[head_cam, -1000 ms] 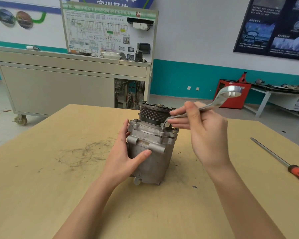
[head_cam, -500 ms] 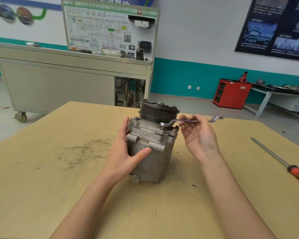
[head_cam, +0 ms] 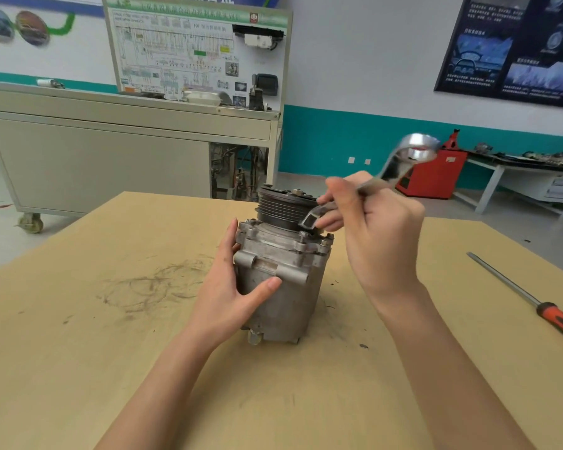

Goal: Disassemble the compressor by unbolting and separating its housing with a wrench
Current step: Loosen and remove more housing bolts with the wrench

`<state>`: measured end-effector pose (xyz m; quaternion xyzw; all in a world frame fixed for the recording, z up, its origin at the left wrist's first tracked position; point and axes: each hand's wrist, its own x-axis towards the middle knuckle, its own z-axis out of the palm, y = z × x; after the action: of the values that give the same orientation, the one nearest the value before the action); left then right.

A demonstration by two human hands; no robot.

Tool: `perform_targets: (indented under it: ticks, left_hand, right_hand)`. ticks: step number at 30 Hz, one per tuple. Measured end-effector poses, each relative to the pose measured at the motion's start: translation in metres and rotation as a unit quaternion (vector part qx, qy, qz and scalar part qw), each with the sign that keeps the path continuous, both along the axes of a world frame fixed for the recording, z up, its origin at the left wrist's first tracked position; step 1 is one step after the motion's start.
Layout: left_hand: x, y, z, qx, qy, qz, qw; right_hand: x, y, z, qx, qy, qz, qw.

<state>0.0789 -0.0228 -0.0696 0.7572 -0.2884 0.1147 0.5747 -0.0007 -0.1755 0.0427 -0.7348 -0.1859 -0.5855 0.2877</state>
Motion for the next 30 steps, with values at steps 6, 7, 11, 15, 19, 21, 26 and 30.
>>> perform_targets:
  ticks: [6,7,11,15,19,21,26,30]
  left_hand:
    - [0.001,0.001,-0.001,-0.001,-0.007,-0.003,1.0]
    - [0.002,0.001,-0.001,-0.001,-0.006,-0.004,1.0]
    - [0.001,0.0,0.0,0.001,-0.009,0.001,1.0]
    - [0.0,0.0,0.0,0.0,-0.006,-0.001,1.0]
    - [-0.001,0.0,0.002,0.006,-0.004,0.004,1.0]
    - [-0.001,0.0,0.002,0.006,-0.002,0.003,1.0]
    - [0.001,0.001,0.0,0.01,-0.007,-0.001,1.0]
    - [0.0,0.001,0.002,0.007,-0.006,0.003,1.0]
  right_hand:
    - [-0.001,0.02,0.0,-0.144,-0.026,-0.105,0.984]
    - [-0.002,0.021,-0.001,-0.158,-0.036,-0.12,0.979]
    - [-0.005,0.021,-0.009,-0.192,-0.064,-0.158,0.966]
    - [0.001,0.011,-0.031,-0.112,-0.068,-0.097,0.987]
    - [0.015,-0.026,-0.037,0.441,0.13,0.276,0.844]
    - [0.03,-0.046,-0.035,0.537,0.247,0.335,0.734]
    - [0.038,-0.054,-0.016,0.51,0.208,0.312,0.774]
    - [0.014,-0.037,-0.004,0.275,0.122,0.177,0.937]
